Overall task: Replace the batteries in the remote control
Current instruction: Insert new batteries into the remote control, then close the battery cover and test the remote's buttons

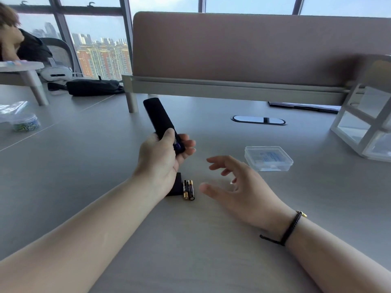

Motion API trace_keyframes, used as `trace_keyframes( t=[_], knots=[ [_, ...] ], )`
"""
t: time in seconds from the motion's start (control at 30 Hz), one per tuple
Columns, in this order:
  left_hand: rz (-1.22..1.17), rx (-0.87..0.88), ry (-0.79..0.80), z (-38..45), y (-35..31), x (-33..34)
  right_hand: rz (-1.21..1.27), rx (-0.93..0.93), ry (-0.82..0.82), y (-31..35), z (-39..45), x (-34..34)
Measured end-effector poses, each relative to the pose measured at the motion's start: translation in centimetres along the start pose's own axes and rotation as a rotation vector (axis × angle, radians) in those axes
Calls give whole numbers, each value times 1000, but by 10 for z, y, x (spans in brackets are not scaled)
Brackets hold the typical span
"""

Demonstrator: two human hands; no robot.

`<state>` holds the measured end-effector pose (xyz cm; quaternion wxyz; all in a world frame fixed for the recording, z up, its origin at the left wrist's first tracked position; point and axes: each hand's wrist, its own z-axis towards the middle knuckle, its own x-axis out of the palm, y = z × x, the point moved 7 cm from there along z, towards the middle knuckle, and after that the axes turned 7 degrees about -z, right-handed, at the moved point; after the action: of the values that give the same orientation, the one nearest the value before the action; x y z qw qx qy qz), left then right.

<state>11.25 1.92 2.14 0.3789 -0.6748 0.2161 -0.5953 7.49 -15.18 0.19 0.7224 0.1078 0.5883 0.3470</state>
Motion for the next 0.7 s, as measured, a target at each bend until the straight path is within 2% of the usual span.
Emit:
trace_keyframes(
  t=[0.27,0.43,0.63,0.7],
  knots=[
    [-58,10,94,9,-12,5,-182,-65,109,33,13,26],
    [-85,0,94,10,-11,3,-278,-98,127,40,31,48],
    [-143,16,87,10,-17,2,-210,-112,93,42,40,50],
    [-144,48,82,9,-21,2,-118,-73,62,41,41,47]
  ],
)
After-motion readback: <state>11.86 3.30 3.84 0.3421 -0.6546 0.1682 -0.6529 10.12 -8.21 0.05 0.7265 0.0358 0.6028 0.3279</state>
